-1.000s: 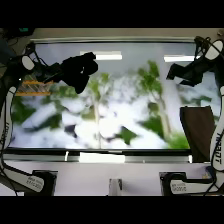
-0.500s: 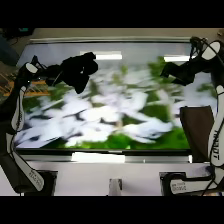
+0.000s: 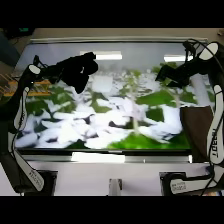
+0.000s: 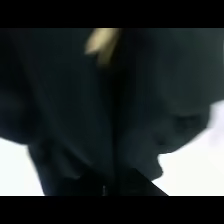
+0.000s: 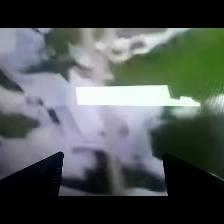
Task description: Fold the shirts.
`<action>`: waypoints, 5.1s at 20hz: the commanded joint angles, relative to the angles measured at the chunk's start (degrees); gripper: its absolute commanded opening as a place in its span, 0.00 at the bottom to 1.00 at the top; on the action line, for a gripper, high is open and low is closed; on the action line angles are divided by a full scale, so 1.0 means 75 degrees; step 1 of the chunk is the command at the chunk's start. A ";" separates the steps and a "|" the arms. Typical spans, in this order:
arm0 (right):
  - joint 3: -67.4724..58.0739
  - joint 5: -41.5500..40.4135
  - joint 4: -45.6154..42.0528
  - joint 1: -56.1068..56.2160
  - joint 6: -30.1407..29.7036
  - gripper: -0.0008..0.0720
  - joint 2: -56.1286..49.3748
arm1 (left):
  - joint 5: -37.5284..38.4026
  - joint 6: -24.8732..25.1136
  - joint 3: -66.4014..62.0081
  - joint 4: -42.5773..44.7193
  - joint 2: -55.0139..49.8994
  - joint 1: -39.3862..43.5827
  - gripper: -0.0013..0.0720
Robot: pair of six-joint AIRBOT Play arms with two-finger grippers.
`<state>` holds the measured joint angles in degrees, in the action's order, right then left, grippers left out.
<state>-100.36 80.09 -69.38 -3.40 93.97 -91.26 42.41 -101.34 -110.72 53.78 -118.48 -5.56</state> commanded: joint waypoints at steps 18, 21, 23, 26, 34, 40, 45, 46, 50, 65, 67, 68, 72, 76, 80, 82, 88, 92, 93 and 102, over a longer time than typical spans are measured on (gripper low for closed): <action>-0.0015 0.0726 -0.0134 0.0003 -0.0312 0.91 0.4234 | 0.2369 0.1148 0.1224 0.4266 0.6892 0.6202 0.07; 0.0119 0.1711 -0.0137 0.0003 -0.0117 0.91 0.4281 | 0.1381 -0.0239 0.3401 0.4427 0.6601 0.6720 0.07; 0.0493 0.1798 -0.0140 0.0003 -0.0073 0.91 0.4278 | 0.0516 -0.1329 0.4689 0.4339 0.6152 0.6918 0.07; 0.1469 0.1658 -0.0128 0.0006 -0.0067 0.91 0.4278 | 0.0542 -0.1725 0.5490 0.3424 0.5316 0.6863 0.30; 0.5167 0.0460 0.0216 0.0006 -0.0224 0.94 0.4278 | 0.4229 -0.0347 0.4637 0.4913 0.6129 0.4654 0.97; 0.6907 -0.0256 0.1067 0.0006 -0.0364 0.94 0.4278 | 0.3896 0.0058 0.6184 0.2649 0.6053 0.3270 0.97; 0.7373 -0.0472 0.1064 0.0003 -0.0361 0.94 0.4278 | 0.1451 0.0251 0.7769 0.0927 0.5977 0.4173 0.97; 0.7426 -0.0513 0.1067 0.0006 -0.0358 0.94 0.4278 | 0.1233 0.0393 0.7769 0.0877 0.5887 0.4395 0.97; 0.7446 -0.0516 0.1072 0.0006 -0.0356 0.94 0.4278 | 0.0044 0.0653 0.7679 0.0889 0.5721 0.4893 0.97; 0.7892 -0.1084 0.1562 0.0020 -0.0425 0.95 0.4278 | -0.0679 0.1950 0.7673 0.0833 0.5021 0.5176 0.21; 0.8285 -0.1352 0.1655 0.0020 -0.0504 0.96 0.4278 | -0.0769 0.1842 0.7603 0.0825 0.5056 0.5106 0.07; 0.8498 -0.1580 0.1795 0.0020 -0.0507 0.96 0.4278 | -0.0769 0.1851 0.7530 0.0825 0.5085 0.5068 0.07; 0.9244 -0.2439 0.2795 0.0020 -0.1011 0.96 0.4194 | -0.0764 0.1848 0.7303 0.0825 0.5286 0.5062 0.07; 0.9407 -0.2579 0.3401 0.0020 -0.1617 0.96 0.3413 | -0.0597 0.1851 0.7286 0.0825 0.5490 0.5077 0.07; 0.9407 -0.2964 0.4124 0.0020 -0.2028 0.96 0.2745 | -0.0568 0.1848 0.7286 0.0825 0.5706 0.5077 0.07; 0.9404 -0.3057 0.4164 0.0020 -0.2055 0.96 0.2556 | -0.0568 0.1839 0.7286 0.0822 0.5823 0.5077 0.07; 0.9404 -0.3739 0.4610 0.0819 -0.2130 0.96 0.2454 | -0.0568 0.1818 0.7286 0.0822 0.6065 0.5080 0.07; 0.9139 -0.4368 0.4625 0.1749 -0.1676 0.63 0.2454 | -0.0568 0.1821 0.7286 0.0822 0.6315 0.5077 0.07; 0.9052 -0.4398 0.4663 0.1775 -0.1632 0.37 0.2454 | -0.0568 0.1824 0.7286 0.0825 0.6397 0.5077 0.07; 0.5447 -0.2917 0.2667 0.1775 -0.1967 0.04 0.3998 | -0.0595 0.2430 0.5485 0.0822 0.7863 0.4672 0.07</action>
<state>-48.21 54.94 -41.36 9.76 80.38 -66.78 38.35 -85.08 -62.74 59.99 -63.53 30.96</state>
